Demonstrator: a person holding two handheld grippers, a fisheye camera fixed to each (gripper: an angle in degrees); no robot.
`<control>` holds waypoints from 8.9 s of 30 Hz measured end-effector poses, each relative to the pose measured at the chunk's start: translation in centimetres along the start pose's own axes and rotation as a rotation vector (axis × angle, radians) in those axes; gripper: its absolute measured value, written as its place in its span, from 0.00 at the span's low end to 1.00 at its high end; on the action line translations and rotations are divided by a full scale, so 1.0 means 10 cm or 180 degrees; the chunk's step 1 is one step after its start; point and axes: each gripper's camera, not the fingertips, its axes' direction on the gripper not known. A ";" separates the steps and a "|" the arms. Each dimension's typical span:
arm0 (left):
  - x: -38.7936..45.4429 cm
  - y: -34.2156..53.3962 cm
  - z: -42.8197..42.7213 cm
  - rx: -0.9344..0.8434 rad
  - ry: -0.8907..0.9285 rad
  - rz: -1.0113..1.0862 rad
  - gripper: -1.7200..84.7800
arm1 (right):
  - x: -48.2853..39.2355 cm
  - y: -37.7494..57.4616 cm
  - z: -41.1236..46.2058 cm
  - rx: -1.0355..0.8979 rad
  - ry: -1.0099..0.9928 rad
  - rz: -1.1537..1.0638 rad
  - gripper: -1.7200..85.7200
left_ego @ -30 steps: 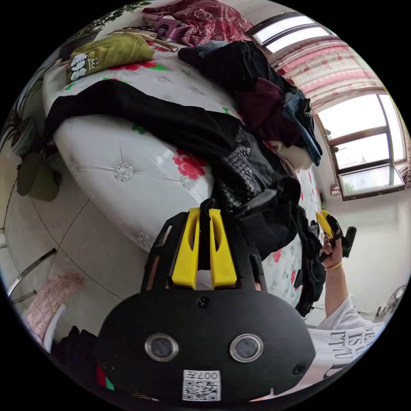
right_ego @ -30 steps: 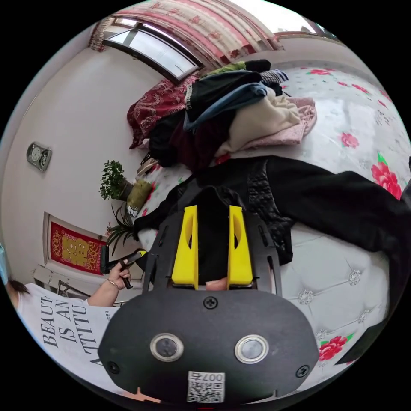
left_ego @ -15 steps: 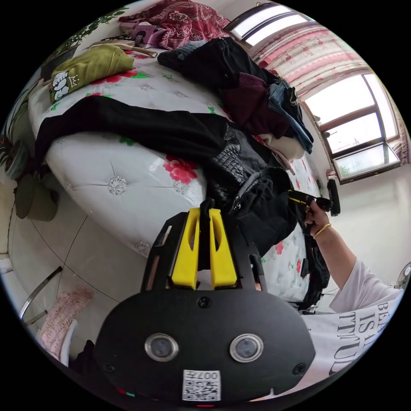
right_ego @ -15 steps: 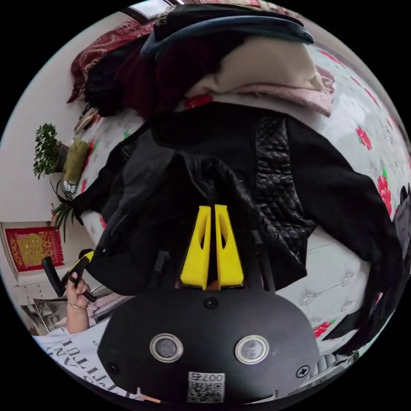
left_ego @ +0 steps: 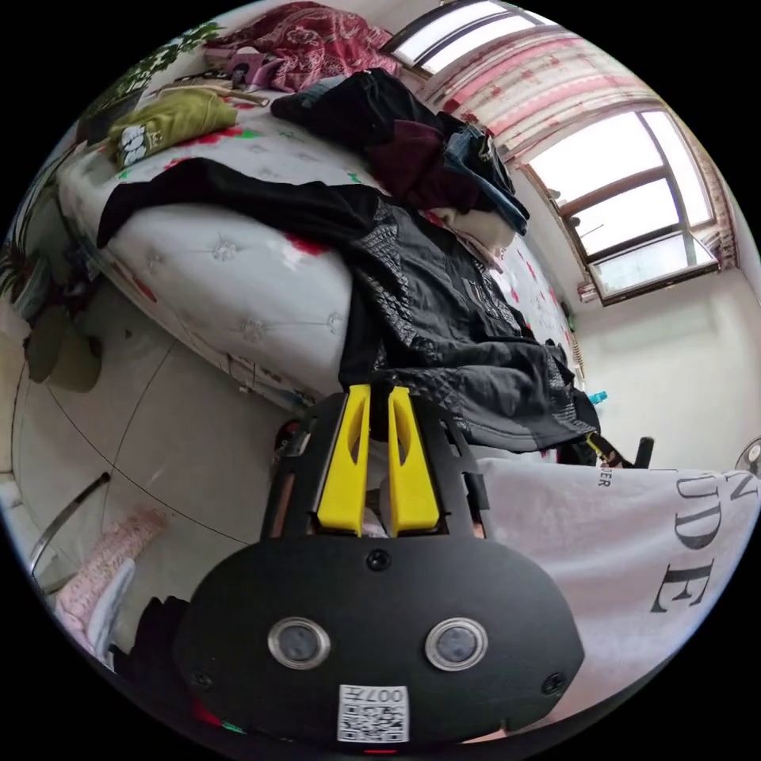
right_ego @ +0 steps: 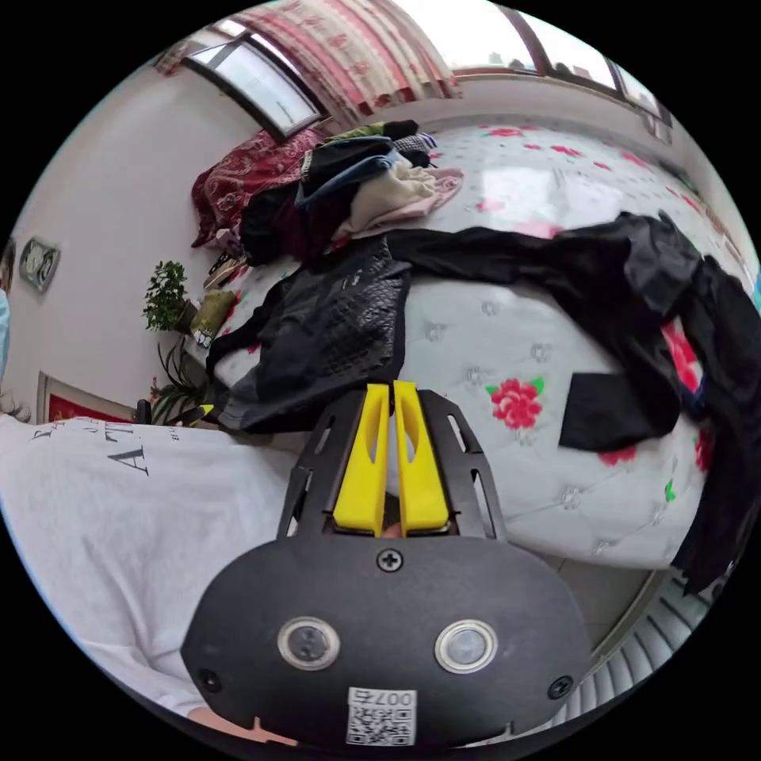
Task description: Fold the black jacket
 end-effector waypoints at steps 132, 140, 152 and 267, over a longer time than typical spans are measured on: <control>0.01 -2.58 1.10 0.0232 -0.0096 -0.0606 0.14 | 0.95 -0.34 1.51 0.0436 0.0666 0.0709 0.09; -0.29 -3.67 1.74 -0.0004 -0.1040 -0.0244 0.18 | -1.28 -0.22 3.31 -0.0375 0.0185 -0.0008 0.10; -0.26 -3.65 1.22 -0.0067 -0.2315 0.0490 0.06 | -2.44 -0.63 4.73 -0.0962 0.0771 -0.0468 0.13; 0.41 -1.77 1.02 -0.0773 -0.0525 0.0738 0.01 | 2.22 -0.83 -0.06 0.0929 0.1061 0.1394 0.12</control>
